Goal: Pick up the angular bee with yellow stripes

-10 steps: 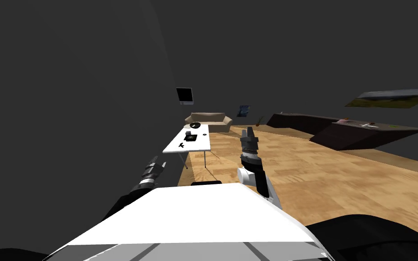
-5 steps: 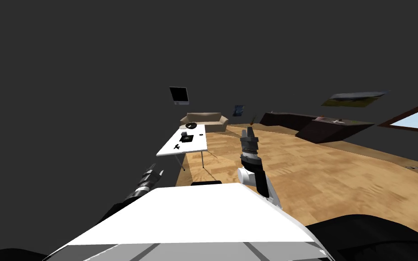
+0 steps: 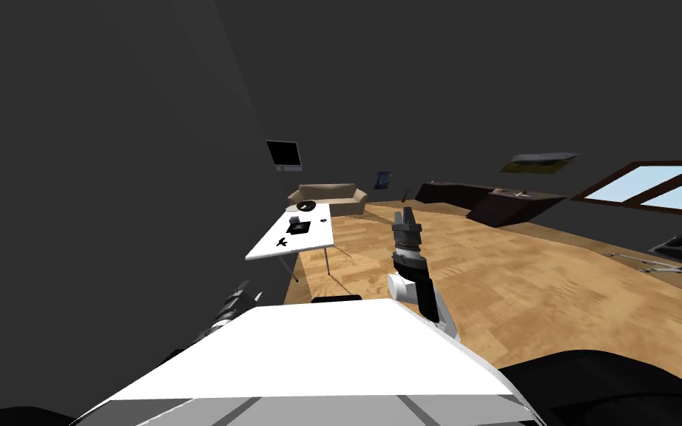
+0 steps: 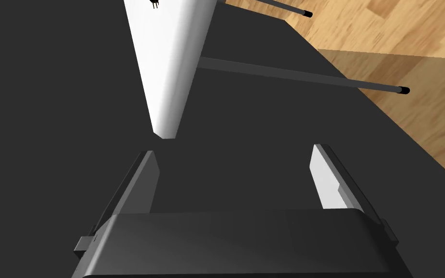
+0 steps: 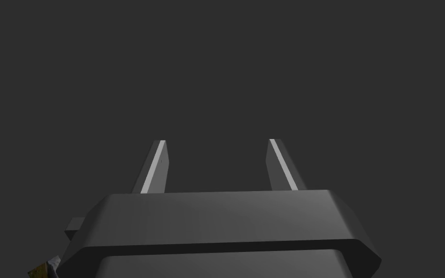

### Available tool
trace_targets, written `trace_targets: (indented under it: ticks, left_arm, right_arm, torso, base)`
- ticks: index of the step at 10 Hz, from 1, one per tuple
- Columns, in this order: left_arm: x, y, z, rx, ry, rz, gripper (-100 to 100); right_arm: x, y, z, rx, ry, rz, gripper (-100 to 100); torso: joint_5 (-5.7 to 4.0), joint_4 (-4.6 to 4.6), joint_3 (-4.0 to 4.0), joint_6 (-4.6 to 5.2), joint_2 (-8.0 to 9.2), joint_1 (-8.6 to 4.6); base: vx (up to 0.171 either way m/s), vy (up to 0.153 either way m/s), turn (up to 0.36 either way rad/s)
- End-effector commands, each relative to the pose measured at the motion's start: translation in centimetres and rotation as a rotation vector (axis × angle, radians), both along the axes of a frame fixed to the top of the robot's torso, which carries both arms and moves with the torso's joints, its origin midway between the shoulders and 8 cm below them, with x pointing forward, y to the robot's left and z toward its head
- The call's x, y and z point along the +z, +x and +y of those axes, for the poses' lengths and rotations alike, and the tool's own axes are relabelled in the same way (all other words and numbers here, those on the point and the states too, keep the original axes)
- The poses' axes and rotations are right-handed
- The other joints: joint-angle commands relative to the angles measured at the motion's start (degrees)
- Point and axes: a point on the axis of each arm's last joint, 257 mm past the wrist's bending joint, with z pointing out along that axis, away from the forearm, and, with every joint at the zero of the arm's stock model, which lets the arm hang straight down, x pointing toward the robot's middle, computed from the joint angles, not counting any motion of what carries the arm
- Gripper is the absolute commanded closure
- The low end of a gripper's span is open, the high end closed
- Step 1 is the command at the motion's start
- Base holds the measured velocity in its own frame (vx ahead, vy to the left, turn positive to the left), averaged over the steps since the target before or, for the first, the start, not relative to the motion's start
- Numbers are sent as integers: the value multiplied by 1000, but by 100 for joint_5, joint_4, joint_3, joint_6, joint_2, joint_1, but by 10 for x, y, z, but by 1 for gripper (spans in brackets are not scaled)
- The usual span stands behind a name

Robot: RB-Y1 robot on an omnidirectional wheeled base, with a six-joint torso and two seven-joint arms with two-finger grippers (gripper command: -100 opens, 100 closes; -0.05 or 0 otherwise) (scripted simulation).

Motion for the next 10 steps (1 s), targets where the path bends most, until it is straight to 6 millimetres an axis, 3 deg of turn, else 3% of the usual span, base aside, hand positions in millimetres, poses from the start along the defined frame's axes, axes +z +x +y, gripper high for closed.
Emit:
trace_targets:
  ticks: [1,2,3,5,6,8,9,10]
  left_arm:
    - [-12,-14,5,14,-33,43,-100]
    - [-12,-14,5,26,-56,36,-100]
    - [-37,-46,15,28,-65,138,-100]
    - [-37,-46,14,55,-112,123,-100]
    - [-59,-79,24,59,-122,223,-100]
    - [-59,-79,23,88,-171,206,-100]
    - [-77,-114,32,92,-177,305,-100]
    - [-77,-114,32,98,-187,301,-100]
  right_arm:
    - [0,0,0,0,0,0,0]
    - [0,0,0,0,0,0,0]
    - [0,0,0,0,0,0,0]
    - [0,0,0,0,0,0,0]
    - [0,0,0,0,0,0,0]
    - [0,0,0,0,0,0,0]
    - [0,0,0,0,0,0,0]
    - [0,0,0,0,0,0,0]
  torso:
    - [0,0,0,0,0,0]
    - [-1,0,0,-4,-1,1]
    - [0,0,-1,-5,-2,3]
    - [0,0,-1,-5,-3,0]
    - [0,0,-1,-6,-1,4]
    - [0,0,-2,-4,-3,3]
    - [1,0,-1,-6,-2,5]
    - [-1,0,-1,-1,-2,1]
  base:
    - [7,-21,-145]
    - [6,-9,21]
    - [10,-30,-277]
    - [9,-13,-52]
    - [13,-26,-267]
    - [9,-9,-60]
    - [13,-21,-245]
    - [14,-17,-154]
